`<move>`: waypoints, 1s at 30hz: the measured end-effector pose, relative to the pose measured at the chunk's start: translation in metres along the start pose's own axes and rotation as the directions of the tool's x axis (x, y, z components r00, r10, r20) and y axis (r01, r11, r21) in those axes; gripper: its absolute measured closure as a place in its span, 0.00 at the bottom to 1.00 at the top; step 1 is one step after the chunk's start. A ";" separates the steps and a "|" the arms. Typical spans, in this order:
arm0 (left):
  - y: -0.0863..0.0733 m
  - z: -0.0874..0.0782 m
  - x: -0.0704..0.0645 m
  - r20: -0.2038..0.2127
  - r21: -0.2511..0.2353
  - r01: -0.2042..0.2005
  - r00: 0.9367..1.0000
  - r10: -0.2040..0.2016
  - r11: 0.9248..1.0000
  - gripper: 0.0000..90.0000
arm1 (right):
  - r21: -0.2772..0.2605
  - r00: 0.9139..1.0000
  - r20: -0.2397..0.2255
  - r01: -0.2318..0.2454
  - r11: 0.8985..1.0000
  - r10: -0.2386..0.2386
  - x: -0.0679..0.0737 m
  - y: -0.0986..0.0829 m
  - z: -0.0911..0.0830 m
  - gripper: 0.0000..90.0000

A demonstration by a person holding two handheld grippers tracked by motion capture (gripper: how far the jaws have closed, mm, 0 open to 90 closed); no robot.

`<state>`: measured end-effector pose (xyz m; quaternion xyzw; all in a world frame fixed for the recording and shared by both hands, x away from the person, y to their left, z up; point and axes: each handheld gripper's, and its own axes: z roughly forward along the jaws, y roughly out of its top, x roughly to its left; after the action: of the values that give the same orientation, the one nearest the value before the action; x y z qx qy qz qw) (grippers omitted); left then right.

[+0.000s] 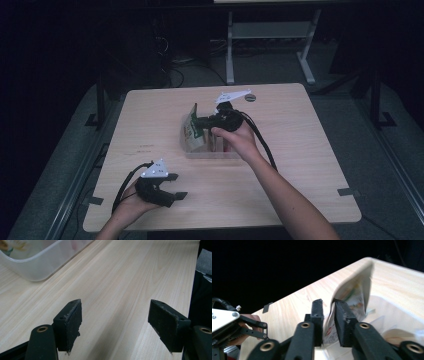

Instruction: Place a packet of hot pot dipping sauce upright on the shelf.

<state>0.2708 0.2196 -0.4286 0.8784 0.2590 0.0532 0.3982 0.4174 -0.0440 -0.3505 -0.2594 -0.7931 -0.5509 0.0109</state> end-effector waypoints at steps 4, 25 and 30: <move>0.001 0.000 0.000 -0.001 0.002 -0.004 1.000 0.004 1.000 0.29 | -0.008 0.999 0.020 0.031 0.999 -0.031 0.002 0.004 -0.013 0.73; 0.003 0.003 0.002 0.004 0.014 -0.021 1.000 0.021 1.000 0.28 | 0.095 0.977 0.042 0.206 0.974 -0.211 0.042 -0.051 -0.052 0.47; 0.003 0.006 0.001 0.009 0.018 -0.027 1.000 0.027 0.999 0.27 | 0.112 0.977 0.032 0.206 0.972 -0.211 0.049 -0.070 -0.061 0.44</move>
<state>0.2747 0.2145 -0.4304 0.8857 0.2457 0.0522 0.3904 0.3294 -0.0966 -0.3721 -0.1856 -0.8447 -0.4995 -0.0502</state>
